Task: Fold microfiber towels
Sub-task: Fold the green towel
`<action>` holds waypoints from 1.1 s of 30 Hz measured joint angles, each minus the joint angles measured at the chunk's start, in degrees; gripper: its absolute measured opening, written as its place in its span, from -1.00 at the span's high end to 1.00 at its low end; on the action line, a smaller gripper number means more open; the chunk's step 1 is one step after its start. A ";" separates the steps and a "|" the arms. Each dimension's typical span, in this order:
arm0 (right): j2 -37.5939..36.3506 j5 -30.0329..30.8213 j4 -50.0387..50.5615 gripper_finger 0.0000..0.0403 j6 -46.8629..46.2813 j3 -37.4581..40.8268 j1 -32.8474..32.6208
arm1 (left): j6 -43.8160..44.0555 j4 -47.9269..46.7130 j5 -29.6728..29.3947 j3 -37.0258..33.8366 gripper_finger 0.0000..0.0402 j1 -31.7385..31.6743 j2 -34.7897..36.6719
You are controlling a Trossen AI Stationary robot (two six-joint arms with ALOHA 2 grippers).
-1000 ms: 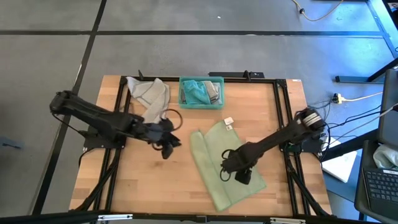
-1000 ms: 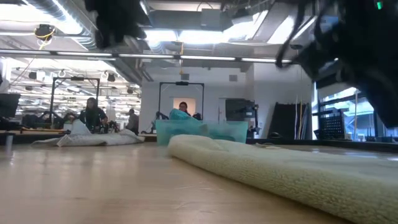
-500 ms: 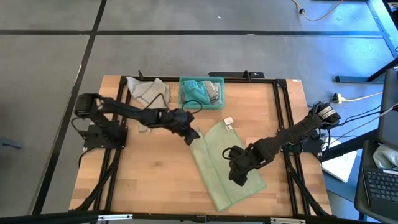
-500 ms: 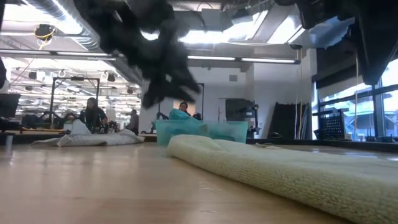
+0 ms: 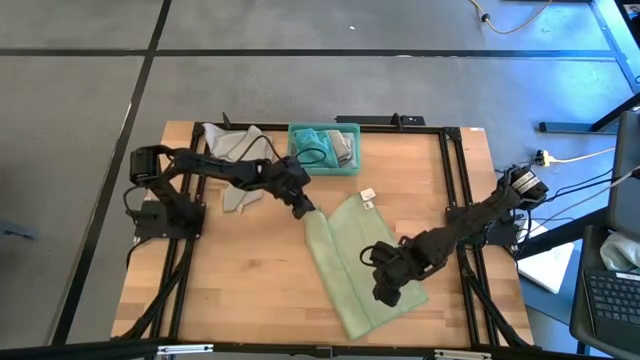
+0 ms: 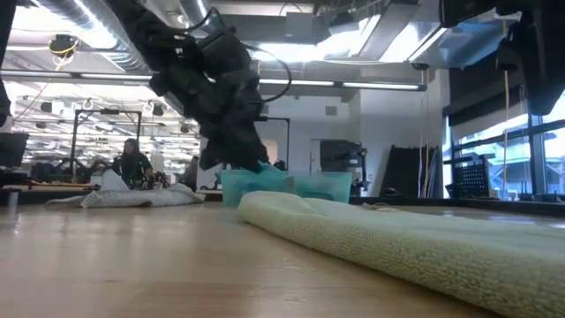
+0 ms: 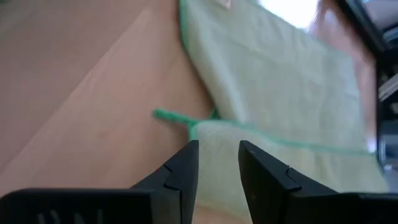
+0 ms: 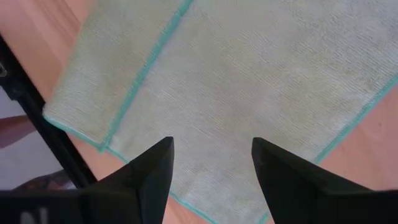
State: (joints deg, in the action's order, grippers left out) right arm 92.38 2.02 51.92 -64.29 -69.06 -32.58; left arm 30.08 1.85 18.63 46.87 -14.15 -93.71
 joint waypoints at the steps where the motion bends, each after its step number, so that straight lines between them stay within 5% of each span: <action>1: 0.00 0.07 -0.49 -0.09 0.01 -0.02 0.00 | -0.85 -1.05 0.26 0.00 0.46 -0.20 -0.06; 8: 0.10 0.98 -2.96 -0.09 0.00 -0.01 0.02 | -0.59 -6.85 6.67 -0.04 0.46 -2.06 -0.55; 17: 1.91 0.30 -4.99 -0.09 0.10 -0.02 0.15 | -0.46 -4.15 1.02 0.02 0.32 -0.06 -1.46; 33: 2.34 -0.27 -7.48 -0.09 -1.44 -0.02 0.15 | 0.45 2.92 5.10 0.00 0.16 3.71 -7.21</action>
State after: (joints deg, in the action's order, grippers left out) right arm 94.72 1.76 44.45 -65.73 -69.08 -32.42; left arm 30.53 4.77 23.72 46.87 -10.44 -100.92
